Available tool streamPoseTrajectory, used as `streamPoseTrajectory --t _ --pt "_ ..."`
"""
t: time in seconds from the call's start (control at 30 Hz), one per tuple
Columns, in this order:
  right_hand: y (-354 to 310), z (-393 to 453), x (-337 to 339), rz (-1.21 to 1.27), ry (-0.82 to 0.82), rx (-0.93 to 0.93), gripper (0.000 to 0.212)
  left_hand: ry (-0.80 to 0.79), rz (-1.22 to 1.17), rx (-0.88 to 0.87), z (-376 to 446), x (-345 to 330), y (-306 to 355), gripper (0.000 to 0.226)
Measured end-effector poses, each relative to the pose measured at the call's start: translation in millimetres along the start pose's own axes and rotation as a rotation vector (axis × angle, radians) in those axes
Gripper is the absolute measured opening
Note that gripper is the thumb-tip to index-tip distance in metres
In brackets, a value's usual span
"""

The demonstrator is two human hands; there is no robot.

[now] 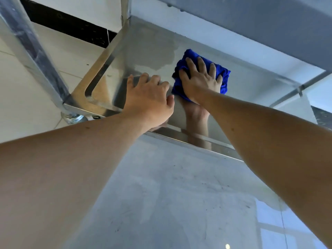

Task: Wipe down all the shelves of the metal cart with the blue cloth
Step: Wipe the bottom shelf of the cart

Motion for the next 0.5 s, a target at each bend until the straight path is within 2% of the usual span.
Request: streamPoseTrajectory --t 0.17,0.3,0.4,0.5 --pt "13.5 -68.5 -2.0 -0.002 -0.006 0.083 0.062 0.019 -0.008 -0.003 -2.7 4.1 6.0 0.047" --pt "36.7 -124.6 0.6 0.033 -0.006 0.126 0.061 0.008 0.078 0.048 3.6 12.4 18.0 0.04" --pt "58.9 -149.9 3.3 0.028 0.0 0.114 0.06 0.001 0.097 0.058 21.5 14.5 50.3 0.038" --pt "79.9 -164.5 3.8 0.022 0.015 0.087 0.061 -0.064 -0.022 -0.031 33.4 1.9 92.4 0.034"
Point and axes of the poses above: each hand's wrist, its own z-axis towards the middle knuckle, its own x-axis out of the back of the hand, y = z × x, the point moved 5 cm from there along z, towards the middle knuckle, and after that the axes turned 9 degrees about -z, right-handed, at the moved point
